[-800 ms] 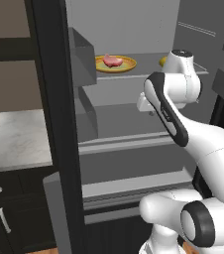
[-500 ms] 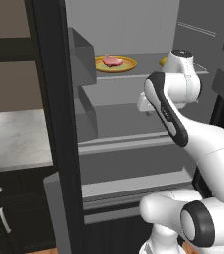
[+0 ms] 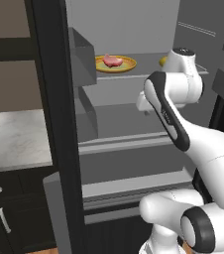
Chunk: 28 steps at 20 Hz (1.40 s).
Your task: Retrieve the steak from the fridge and place it on the cutting board.
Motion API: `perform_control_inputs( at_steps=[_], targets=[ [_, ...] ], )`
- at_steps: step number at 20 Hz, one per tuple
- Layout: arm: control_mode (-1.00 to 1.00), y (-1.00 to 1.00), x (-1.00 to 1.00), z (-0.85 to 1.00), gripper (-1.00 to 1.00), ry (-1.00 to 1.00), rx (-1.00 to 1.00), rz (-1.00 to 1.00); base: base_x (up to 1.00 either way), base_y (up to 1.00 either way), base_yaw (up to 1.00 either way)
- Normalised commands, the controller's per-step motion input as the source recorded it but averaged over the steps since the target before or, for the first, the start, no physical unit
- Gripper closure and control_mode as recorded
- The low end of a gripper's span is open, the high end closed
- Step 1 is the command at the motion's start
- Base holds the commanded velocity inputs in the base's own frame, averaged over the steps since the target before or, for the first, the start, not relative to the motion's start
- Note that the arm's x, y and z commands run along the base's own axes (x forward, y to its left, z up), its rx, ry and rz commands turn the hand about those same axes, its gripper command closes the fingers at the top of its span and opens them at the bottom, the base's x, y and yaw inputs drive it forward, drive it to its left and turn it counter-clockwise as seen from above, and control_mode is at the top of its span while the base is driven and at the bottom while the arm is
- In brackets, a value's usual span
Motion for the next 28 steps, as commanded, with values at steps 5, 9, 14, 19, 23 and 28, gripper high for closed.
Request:
perform_control_inputs(
  at_steps=[5, 9, 14, 19, 23, 28],
  targets=[
    [-1.00, 0.13, -0.19, 0.53, -1.00, -0.16, 0.00, 0.00, 0.00, 0.00, 0.00],
    [-1.00, 0.10, -0.25, 0.70, -1.00, -0.22, 0.00, 0.00, 0.00, 0.00, 0.00],
    [-1.00, 0.04, -0.46, 0.43, -1.00, -0.34, 0.00, 0.00, 0.00, 0.00, 0.00],
    [-1.00, 0.07, -0.42, 0.49, -1.00, -0.37, 0.00, 0.00, 0.00, 0.00, 0.00],
    [-1.00, 0.03, -0.31, 0.46, -1.00, -0.31, 0.00, 0.00, 0.00, 0.00, 0.00],
    [-1.00, 0.00, -0.23, 0.58, -1.00, -0.24, 0.00, 0.00, 0.00, 0.00, 0.00]
  ],
)
